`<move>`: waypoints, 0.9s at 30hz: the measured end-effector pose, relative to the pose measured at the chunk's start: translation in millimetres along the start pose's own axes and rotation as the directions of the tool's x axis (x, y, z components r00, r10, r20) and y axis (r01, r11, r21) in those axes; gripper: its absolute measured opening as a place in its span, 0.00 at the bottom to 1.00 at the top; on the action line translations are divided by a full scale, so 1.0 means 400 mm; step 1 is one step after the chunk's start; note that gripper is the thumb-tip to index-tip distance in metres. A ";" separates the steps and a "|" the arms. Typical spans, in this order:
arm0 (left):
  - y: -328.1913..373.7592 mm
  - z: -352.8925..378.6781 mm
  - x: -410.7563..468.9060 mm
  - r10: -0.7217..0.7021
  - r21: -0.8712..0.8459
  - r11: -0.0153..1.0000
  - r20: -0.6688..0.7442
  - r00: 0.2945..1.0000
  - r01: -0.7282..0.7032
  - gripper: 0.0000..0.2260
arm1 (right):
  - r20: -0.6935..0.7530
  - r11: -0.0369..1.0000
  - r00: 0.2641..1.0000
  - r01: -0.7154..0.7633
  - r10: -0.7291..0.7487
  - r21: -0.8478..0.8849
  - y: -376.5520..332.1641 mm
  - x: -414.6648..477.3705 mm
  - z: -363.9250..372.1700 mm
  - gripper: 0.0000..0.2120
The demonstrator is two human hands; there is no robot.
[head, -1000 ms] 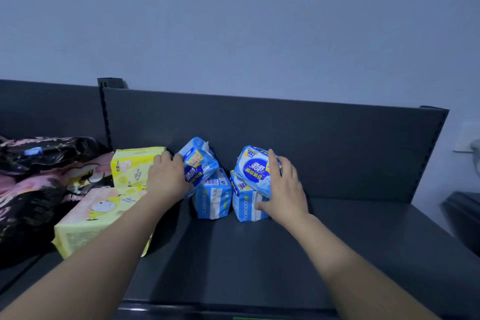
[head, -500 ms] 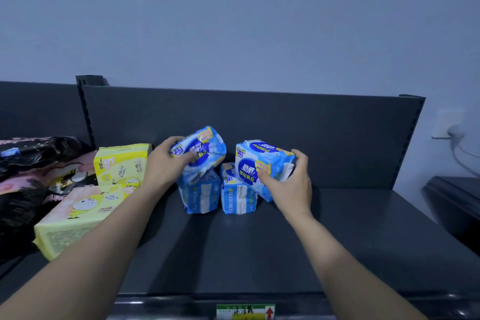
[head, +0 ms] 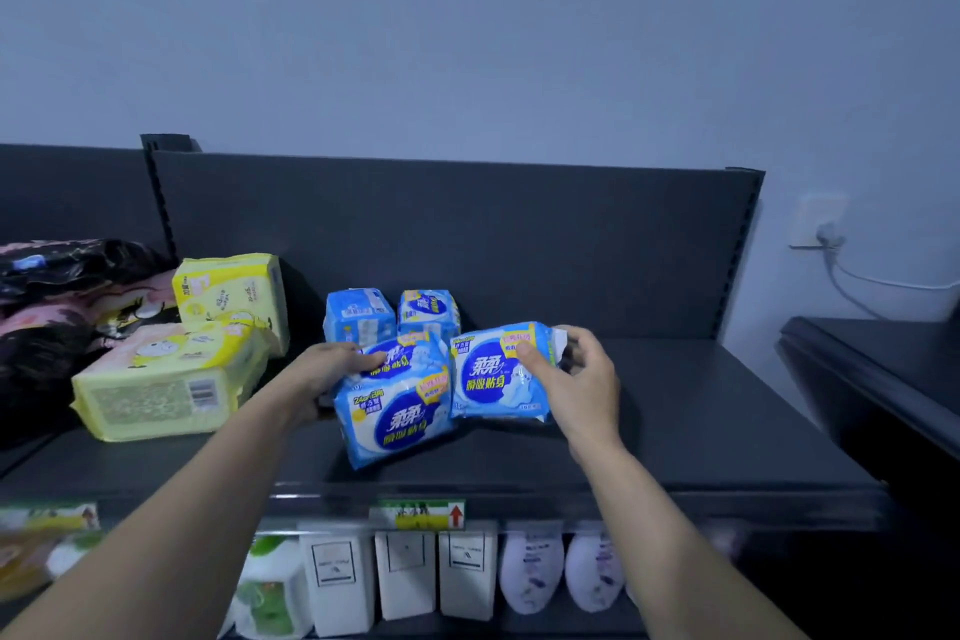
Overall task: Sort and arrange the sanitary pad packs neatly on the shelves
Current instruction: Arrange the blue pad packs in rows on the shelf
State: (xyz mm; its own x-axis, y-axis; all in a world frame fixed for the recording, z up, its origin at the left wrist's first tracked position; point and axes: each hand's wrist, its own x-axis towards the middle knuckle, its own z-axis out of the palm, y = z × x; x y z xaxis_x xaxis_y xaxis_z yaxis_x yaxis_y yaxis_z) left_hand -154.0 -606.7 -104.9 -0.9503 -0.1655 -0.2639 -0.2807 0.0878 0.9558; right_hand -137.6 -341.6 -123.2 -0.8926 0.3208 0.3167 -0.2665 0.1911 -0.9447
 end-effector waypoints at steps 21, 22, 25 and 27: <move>-0.130 0.148 -0.336 0.452 -0.011 0.872 -0.363 0.815 -0.489 0.14 | -0.138 0.990 0.988 0.045 -0.064 -0.137 -0.020 -0.216 -0.300 0.21; -0.126 0.164 -0.358 0.433 -0.078 0.871 -0.344 0.833 -0.485 0.14 | -0.166 0.989 0.985 0.034 -0.058 -0.143 -0.022 -0.229 -0.318 0.20; -0.124 0.206 -0.415 0.374 -0.217 0.871 -0.286 0.882 -0.440 0.11 | -0.248 0.984 0.968 -0.002 -0.043 -0.180 -0.030 -0.268 -0.379 0.18; -0.139 0.230 -0.439 0.339 -0.237 0.889 -0.235 0.911 -0.392 0.09 | -0.312 0.976 0.950 -0.040 -0.030 -0.215 -0.034 -0.296 -0.423 0.17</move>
State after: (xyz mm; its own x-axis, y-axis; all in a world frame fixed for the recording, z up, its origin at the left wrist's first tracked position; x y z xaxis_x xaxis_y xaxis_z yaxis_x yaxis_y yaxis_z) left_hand 15.9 -492.1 -123.7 -0.9289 -0.3521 0.1146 0.1552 -0.0893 0.9838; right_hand 33.2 -225.3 -133.3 -0.7265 0.5879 0.3557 -0.1462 0.3736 -0.9160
